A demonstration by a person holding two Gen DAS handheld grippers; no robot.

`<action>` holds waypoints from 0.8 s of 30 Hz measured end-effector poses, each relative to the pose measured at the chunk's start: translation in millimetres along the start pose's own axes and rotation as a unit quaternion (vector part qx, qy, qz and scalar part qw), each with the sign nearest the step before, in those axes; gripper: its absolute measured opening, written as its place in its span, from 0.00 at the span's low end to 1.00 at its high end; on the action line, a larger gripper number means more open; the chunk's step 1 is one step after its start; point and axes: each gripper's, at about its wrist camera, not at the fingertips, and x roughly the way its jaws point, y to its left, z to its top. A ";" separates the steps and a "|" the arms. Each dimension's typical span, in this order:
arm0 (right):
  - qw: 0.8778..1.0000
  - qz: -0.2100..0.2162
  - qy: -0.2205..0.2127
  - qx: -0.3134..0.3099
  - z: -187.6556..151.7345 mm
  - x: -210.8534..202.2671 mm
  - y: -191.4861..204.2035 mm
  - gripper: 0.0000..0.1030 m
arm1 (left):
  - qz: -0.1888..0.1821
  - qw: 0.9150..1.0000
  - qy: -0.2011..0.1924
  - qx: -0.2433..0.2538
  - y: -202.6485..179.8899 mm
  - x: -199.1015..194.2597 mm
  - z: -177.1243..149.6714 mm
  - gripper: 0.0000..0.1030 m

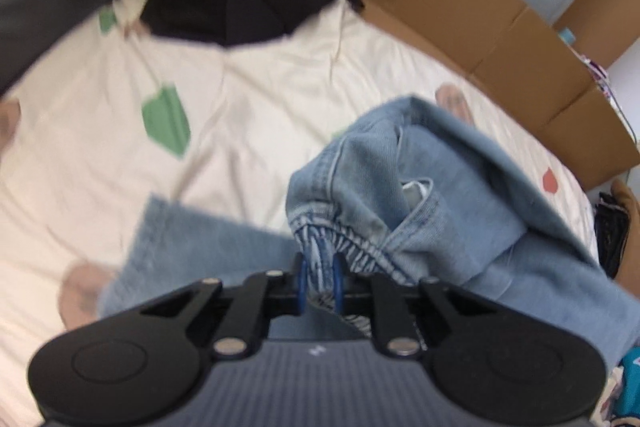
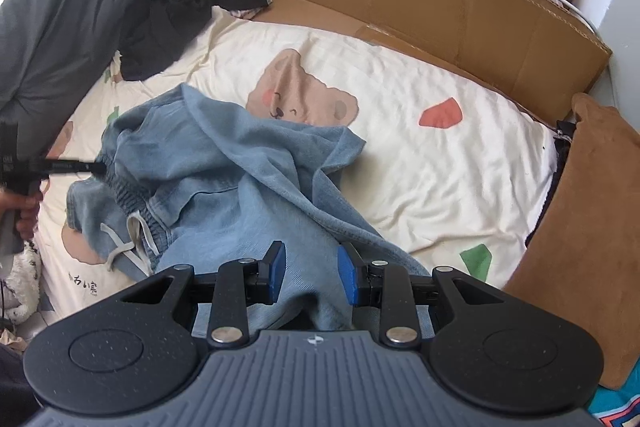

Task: Fold clothes

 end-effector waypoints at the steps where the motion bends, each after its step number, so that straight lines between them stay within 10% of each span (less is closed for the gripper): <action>1: 1.000 0.002 0.000 -0.003 0.4 0.0 1.4 0.35 | 0.002 1.000 -0.005 0.002 0.3 -2.3 7.5 0.13; 24: 1.000 0.006 0.023 -0.007 -1.9 16.9 -1.8 0.35 | 0.044 0.991 -0.061 0.113 -60.9 45.9 176.1 0.12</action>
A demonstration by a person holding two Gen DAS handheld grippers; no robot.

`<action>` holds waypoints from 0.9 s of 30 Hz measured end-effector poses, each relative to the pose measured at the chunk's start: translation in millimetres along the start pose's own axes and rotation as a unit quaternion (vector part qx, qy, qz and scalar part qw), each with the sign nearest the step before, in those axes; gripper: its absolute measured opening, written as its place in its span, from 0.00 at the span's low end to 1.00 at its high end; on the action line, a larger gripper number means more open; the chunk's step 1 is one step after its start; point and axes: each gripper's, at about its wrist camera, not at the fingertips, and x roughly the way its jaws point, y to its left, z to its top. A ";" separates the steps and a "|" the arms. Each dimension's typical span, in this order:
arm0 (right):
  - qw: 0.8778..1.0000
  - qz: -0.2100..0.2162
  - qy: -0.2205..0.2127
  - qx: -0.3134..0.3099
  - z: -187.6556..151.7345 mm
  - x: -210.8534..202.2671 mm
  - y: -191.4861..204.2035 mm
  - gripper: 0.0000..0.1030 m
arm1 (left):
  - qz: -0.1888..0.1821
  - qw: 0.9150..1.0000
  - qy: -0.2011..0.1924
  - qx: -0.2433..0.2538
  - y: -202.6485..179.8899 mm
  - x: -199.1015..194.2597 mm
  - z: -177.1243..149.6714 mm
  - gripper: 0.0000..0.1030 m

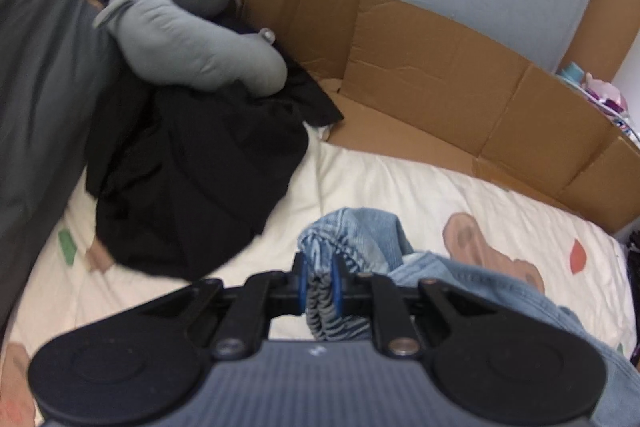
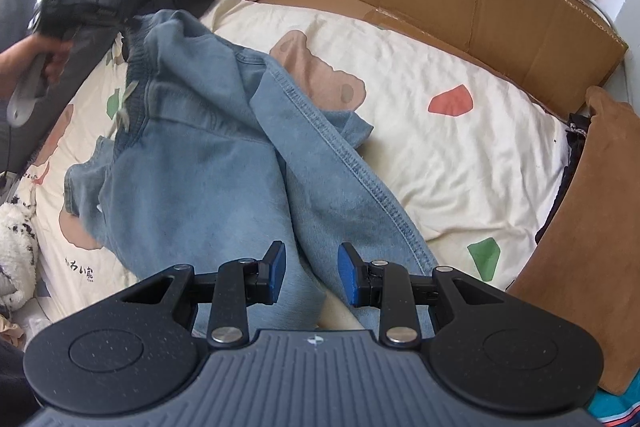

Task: Fold clothes

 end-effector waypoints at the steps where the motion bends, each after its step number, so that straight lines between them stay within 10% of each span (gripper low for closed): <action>1: 1.000 0.000 0.001 0.001 -0.4 0.6 -0.2 0.35 | 0.004 1.000 0.001 0.003 -2.2 4.8 2.6 0.12; 11: 1.000 0.001 0.006 0.001 -1.2 4.6 -2.1 0.35 | 0.049 0.996 0.059 0.035 4.4 32.6 -32.5 0.27; 27: 1.000 -0.002 0.007 -0.008 0.9 5.7 2.8 0.35 | 0.001 0.992 0.125 -0.001 42.5 13.9 -142.0 0.30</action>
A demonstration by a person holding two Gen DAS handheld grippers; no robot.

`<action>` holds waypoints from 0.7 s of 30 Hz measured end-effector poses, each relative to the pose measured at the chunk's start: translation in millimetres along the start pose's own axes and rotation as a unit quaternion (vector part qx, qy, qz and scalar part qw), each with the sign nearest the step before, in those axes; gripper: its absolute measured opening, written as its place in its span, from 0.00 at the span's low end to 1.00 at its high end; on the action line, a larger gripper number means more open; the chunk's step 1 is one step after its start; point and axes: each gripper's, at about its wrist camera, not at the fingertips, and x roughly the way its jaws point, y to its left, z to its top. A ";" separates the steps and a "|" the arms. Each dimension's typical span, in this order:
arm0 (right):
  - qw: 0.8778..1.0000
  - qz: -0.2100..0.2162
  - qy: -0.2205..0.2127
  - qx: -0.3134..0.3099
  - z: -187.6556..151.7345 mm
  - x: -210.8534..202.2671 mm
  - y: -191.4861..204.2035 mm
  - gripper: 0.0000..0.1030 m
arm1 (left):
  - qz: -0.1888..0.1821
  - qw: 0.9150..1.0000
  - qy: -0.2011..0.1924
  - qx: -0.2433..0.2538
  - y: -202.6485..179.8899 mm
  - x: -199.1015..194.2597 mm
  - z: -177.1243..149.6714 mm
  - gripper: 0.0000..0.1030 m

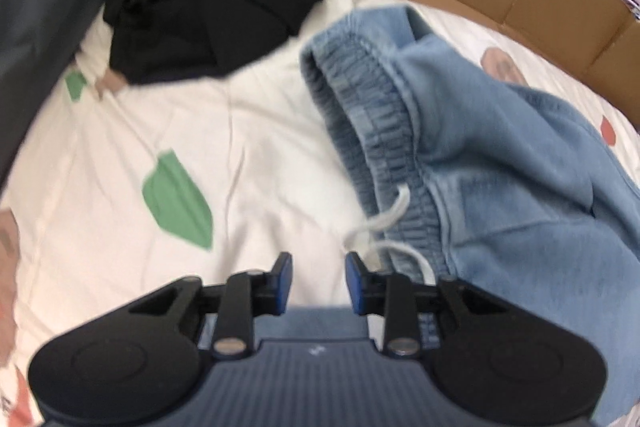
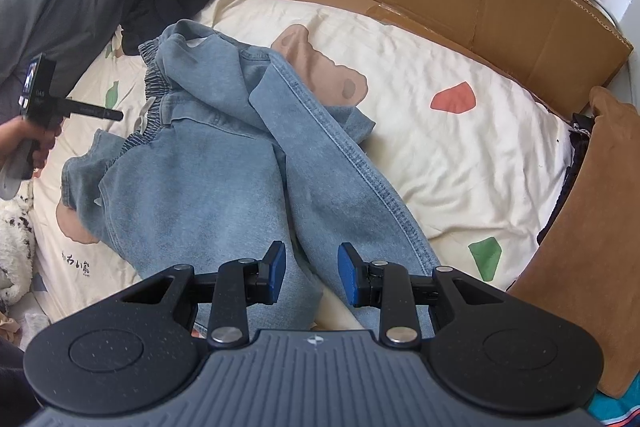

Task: Fold clothes
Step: 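Grasp the white drawstring with the left tool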

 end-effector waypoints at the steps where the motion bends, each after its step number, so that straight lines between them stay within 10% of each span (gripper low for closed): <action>1: 1.000 0.000 0.001 -0.001 0.0 0.7 0.1 0.35 | -0.005 1.000 0.001 -0.006 0.4 1.7 -2.6 0.30; 21: 1.000 -0.002 0.022 -0.002 -1.0 15.7 -6.3 0.35 | -0.003 0.996 -0.015 -0.088 -9.1 53.2 -6.9 0.34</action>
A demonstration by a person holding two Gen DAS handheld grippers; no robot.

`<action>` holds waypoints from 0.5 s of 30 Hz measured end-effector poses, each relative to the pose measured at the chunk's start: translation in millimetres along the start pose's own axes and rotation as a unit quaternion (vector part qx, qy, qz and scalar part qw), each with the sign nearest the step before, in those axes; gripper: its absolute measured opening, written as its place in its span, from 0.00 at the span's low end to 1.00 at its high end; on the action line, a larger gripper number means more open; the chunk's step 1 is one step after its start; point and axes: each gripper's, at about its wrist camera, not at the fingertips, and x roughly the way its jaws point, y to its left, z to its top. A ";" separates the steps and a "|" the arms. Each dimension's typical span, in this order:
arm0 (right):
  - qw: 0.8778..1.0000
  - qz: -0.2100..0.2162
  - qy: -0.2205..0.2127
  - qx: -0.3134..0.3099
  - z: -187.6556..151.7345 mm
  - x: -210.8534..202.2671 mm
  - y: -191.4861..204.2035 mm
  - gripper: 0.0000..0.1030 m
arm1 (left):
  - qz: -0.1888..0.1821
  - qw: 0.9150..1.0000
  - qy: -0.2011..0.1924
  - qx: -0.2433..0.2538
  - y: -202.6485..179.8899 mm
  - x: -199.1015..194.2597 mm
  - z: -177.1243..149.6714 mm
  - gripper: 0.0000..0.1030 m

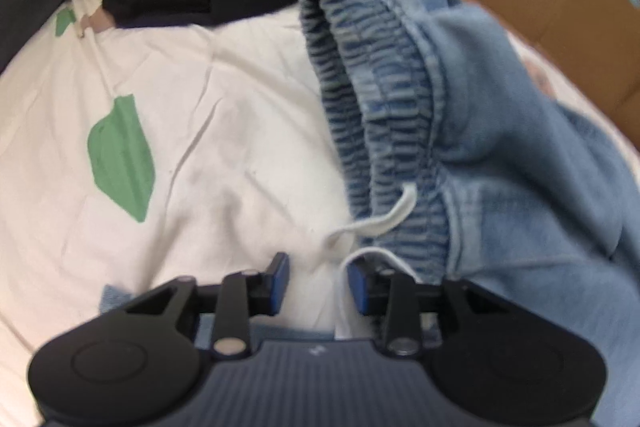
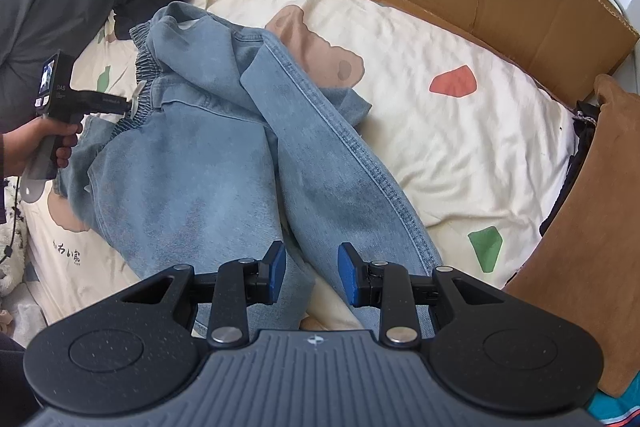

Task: Fold clothes
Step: 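Grasp the white drawstring with the left tool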

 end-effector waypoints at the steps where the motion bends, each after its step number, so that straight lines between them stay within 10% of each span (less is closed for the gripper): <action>1: 1.000 0.001 0.000 0.000 0.3 0.4 -0.1 0.35 | 0.003 1.000 0.000 0.002 -0.9 1.0 0.7 0.34; 6: 1.000 0.002 0.002 -0.005 1.3 2.9 0.4 0.35 | 0.027 0.999 0.005 0.044 -10.2 4.0 2.2 0.32; 9: 1.000 0.002 0.000 -0.006 1.7 1.8 0.9 0.35 | 0.061 0.996 0.014 0.063 -10.2 4.3 5.1 0.11; 15: 1.000 0.001 -0.001 -0.009 -0.2 0.1 0.7 0.35 | 0.100 0.994 0.003 0.047 11.7 -5.7 22.4 0.16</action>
